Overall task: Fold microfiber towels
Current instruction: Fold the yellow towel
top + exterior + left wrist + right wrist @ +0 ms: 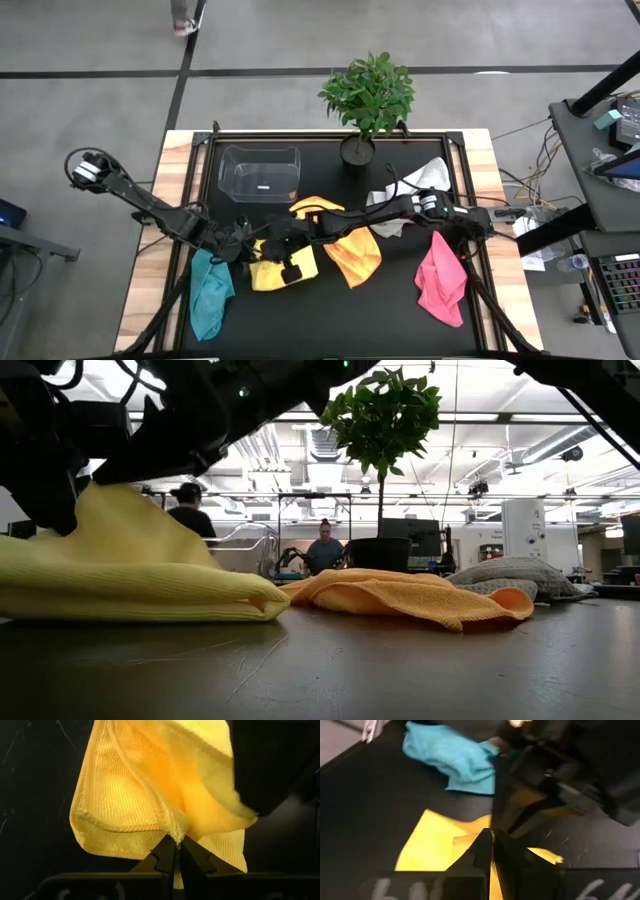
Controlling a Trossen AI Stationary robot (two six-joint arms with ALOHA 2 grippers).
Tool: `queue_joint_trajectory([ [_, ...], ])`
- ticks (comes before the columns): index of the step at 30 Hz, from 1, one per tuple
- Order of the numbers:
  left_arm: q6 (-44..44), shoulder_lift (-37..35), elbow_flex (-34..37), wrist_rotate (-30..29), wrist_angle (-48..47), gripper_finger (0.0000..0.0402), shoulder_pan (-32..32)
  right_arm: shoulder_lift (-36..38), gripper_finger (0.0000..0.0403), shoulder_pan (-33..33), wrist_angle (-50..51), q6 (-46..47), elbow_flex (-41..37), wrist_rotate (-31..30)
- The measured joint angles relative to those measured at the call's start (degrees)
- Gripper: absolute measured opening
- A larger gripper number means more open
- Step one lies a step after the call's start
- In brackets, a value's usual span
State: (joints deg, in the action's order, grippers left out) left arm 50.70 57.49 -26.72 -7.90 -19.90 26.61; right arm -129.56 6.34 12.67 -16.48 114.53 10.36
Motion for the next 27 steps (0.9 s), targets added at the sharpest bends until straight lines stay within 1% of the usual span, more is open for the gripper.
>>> queue_joint_trajectory([
  [4,-0.65,0.55,0.0,0.04,1.83,0.0004,0.0,-0.09,0.0009,-0.77,-4.53,2.22,-3.08,0.17],
  [7,-2.79,0.55,0.0,0.11,4.69,0.0004,0.0,-0.09,0.0019,-0.93,-8.91,3.53,-6.0,0.15],
  [11,-2.94,0.6,0.0,0.57,5.2,0.0004,0.02,-0.13,0.0054,-1.52,-13.66,6.73,-8.28,0.15],
  [16,-0.13,0.6,0.46,1.9,5.35,0.0004,0.02,-0.13,0.011,-2.87,-14.26,9.08,-9.26,0.52],
  [20,1.41,0.77,1.13,4.1,5.38,0.0004,0.02,-0.13,0.0148,-3.59,-13.32,9.5,-9.6,5.93],
  [23,2.78,0.9,1.96,6.82,5.16,0.0004,0.02,-0.13,0.0168,-3.73,-12.55,9.5,-10.08,8.12],
  [25,4.52,0.9,2.54,7.19,5.39,0.0004,0.02,-0.13,0.0177,-3.72,-12.79,9.21,-11.03,8.1],
  [27,5.73,0.9,3.02,7.17,5.16,0.0004,0.02,-0.2,0.0182,-3.78,-15.15,9.16,-12.41,7.61],
])
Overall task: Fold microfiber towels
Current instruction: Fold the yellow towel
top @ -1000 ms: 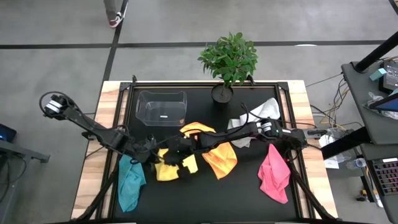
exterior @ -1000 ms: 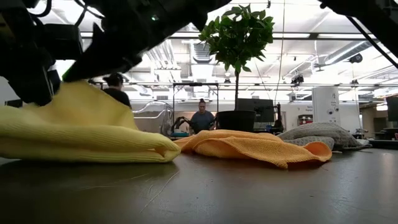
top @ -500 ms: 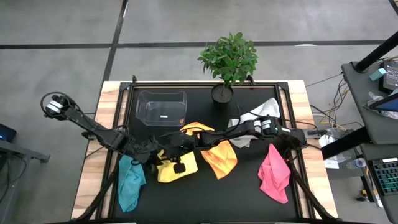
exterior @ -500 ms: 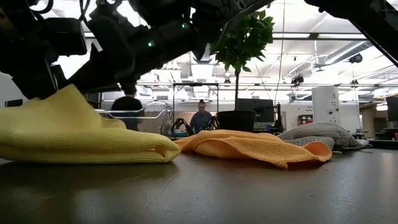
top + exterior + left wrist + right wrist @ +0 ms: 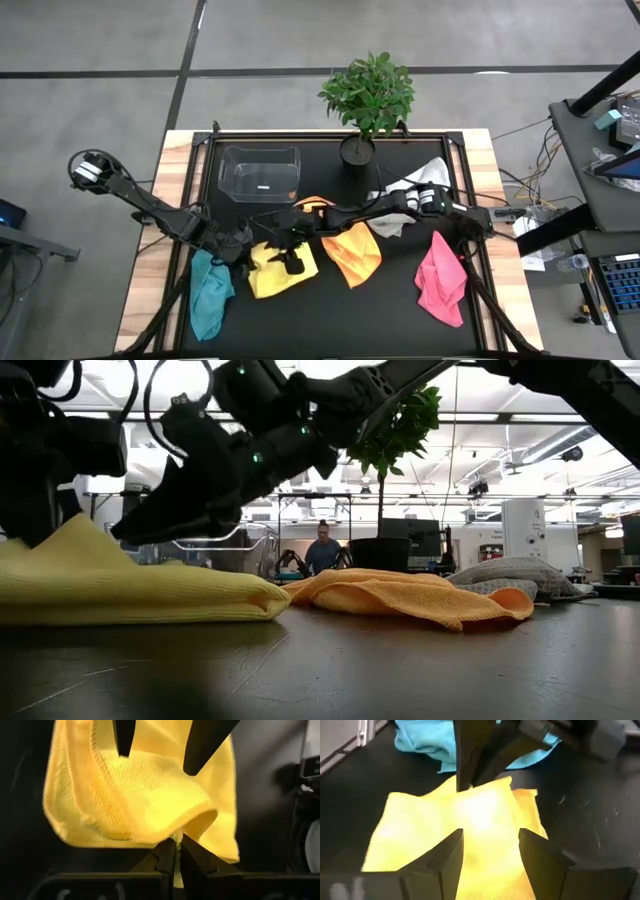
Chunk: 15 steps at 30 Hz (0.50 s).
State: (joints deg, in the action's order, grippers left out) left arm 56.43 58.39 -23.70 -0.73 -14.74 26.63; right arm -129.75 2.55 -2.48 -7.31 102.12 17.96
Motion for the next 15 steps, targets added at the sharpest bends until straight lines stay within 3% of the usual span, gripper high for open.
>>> queue_joint_trajectory([
  [10,-1.46,0.08,0.19,-0.32,0.47,0.0004,0.0,-2.88,0.0175,-1.62,-13.26,1.77,-1.95,0.04],
  [15,-1.33,0.09,0.2,-0.69,0.28,0.0004,0.0,-5.07,0.0165,-1.38,-12.81,1.4,-1.32,1.51],
])
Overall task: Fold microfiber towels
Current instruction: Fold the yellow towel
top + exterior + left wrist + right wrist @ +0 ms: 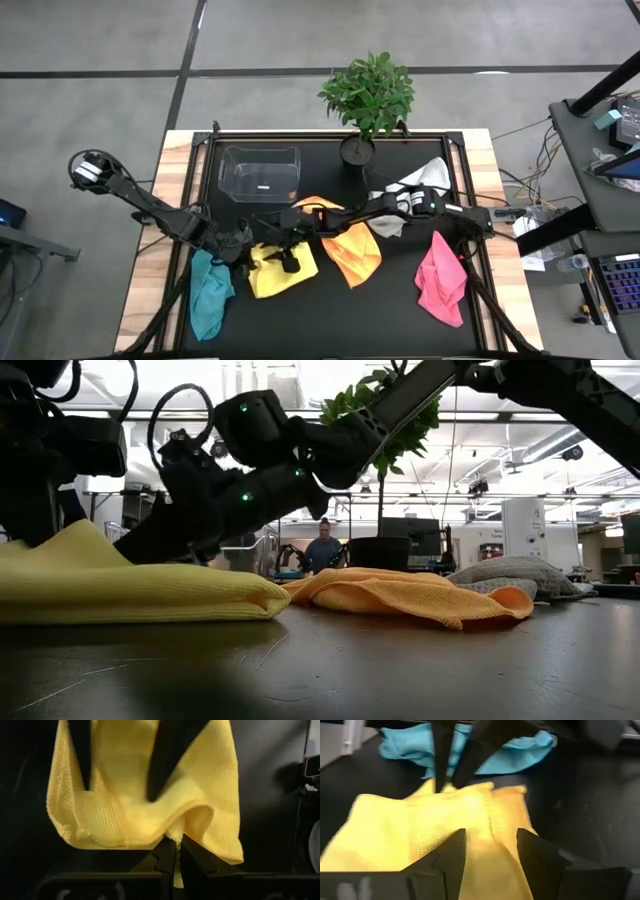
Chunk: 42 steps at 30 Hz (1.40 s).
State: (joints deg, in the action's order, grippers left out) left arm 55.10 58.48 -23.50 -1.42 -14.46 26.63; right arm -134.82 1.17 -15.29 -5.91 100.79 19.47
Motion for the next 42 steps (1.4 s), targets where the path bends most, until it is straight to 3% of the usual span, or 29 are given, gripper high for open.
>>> queue_joint_trajectory([
  [5,-0.03,0.0,0.1,-0.05,0.02,0.0004,0.0,0.5,0.0123,-0.11,0.4,0.0,0.15,5.62],
  [10,-0.03,0.0,0.12,-0.95,0.04,0.0004,0.0,0.75,0.0027,-0.03,1.76,-1.39,0.15,6.15],
  [14,0.37,0.0,0.12,-1.96,0.04,0.0007,0.0,1.14,0.0011,0.33,2.53,-1.69,0.15,6.24],
  [22,3.05,-0.02,0.21,1.57,-1.79,0.0079,0.02,4.24,0.0008,1.83,8.14,-6.19,0.15,6.01],
  [28,4.37,-0.01,0.23,8.82,-1.64,0.0119,0.09,4.81,0.0008,3.21,11.1,-8.14,0.15,2.18],
  [32,4.14,0.66,0.23,7.04,-1.49,0.01,0.07,4.8,0.0009,3.21,10.88,-6.78,0.15,0.0],
  [36,4.08,2.97,0.21,5.39,-1.4,0.0048,0.04,4.81,0.0016,3.11,10.75,-5.62,0.15,0.03],
  [39,3.56,4.72,0.14,5.37,-1.1,0.0009,0.04,4.81,0.0041,3.21,10.75,-4.57,0.15,0.66],
  [42,2.92,5.2,-0.4,5.07,-0.76,0.0008,0.02,4.85,0.0083,3.28,10.64,-2.47,0.15,1.52],
])
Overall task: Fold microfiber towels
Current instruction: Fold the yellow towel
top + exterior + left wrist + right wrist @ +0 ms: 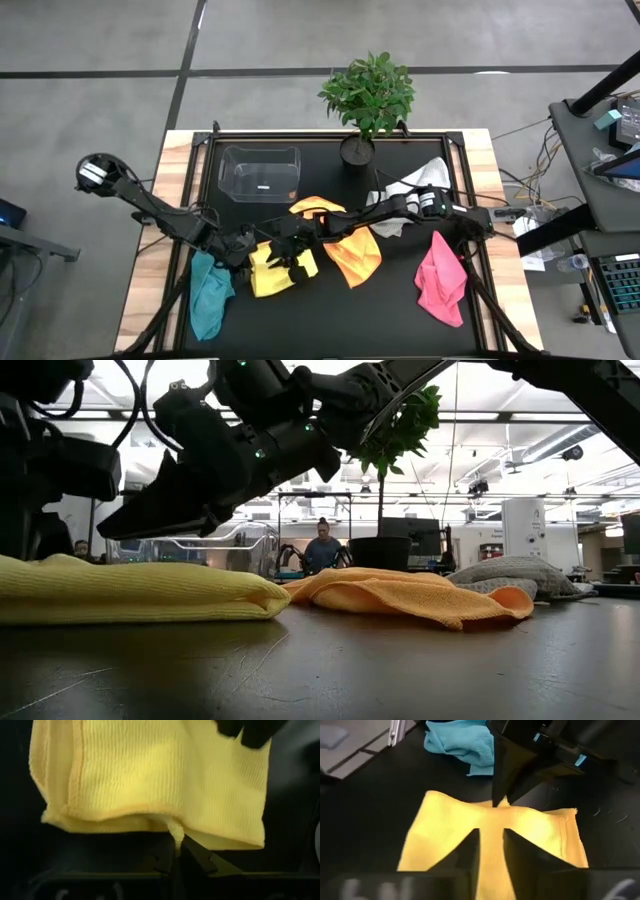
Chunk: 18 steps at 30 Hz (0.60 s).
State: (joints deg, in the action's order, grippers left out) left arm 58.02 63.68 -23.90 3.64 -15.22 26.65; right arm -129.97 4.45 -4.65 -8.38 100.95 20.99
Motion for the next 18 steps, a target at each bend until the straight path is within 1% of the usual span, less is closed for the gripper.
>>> queue_joint_trajectory([
  [6,-0.05,-2.05,-0.93,-4.28,-0.23,0.0002,-0.02,0.0,0.0177,0.05,-1.49,2.55,0.0,-0.77],
  [10,-0.02,-4.53,-0.98,-9.29,-0.21,0.0001,-0.02,0.0,0.0223,0.05,-3.3,2.38,0.0,-3.08],
  [12,-0.38,-5.86,-0.98,-10.72,-0.34,0.0001,-0.02,-0.24,0.0236,0.02,-5.57,2.6,0.0,-3.19],
  [14,-1.12,-7.11,-1.01,-11.42,-0.27,0.0001,-0.02,-0.71,0.0242,-0.07,-6.85,2.84,0.0,-4.99],
  [15,-1.45,-7.65,-1.02,-11.49,-0.3,0.0001,-0.02,-0.91,0.0243,-0.11,-7.08,2.81,0.0,-6.14],
  [18,-2.67,-8.8,-1.2,-11.89,-0.24,0.0001,-0.02,-1.92,0.0235,-0.46,-8.04,2.52,0.0,-6.44],
])
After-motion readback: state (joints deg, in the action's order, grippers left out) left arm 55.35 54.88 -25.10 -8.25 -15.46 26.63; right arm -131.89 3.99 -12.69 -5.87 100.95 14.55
